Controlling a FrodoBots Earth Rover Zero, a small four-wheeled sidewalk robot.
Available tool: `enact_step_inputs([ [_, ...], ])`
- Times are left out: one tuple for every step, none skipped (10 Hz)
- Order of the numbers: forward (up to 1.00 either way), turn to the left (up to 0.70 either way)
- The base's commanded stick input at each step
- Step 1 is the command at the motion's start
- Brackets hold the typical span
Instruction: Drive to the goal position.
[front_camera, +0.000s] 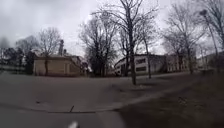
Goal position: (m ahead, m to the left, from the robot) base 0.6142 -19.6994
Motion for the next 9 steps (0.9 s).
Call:
enact_step_inputs([
  [0.70,0.22],
  [0.70,0.00],
  [0.70,0.00],
  [0.70,0.00],
  [0.70,0.00],
  [0.70,0.00],
  [0.70,0.00],
  [0.70,0.00],
  [0.70,-0.33],
])
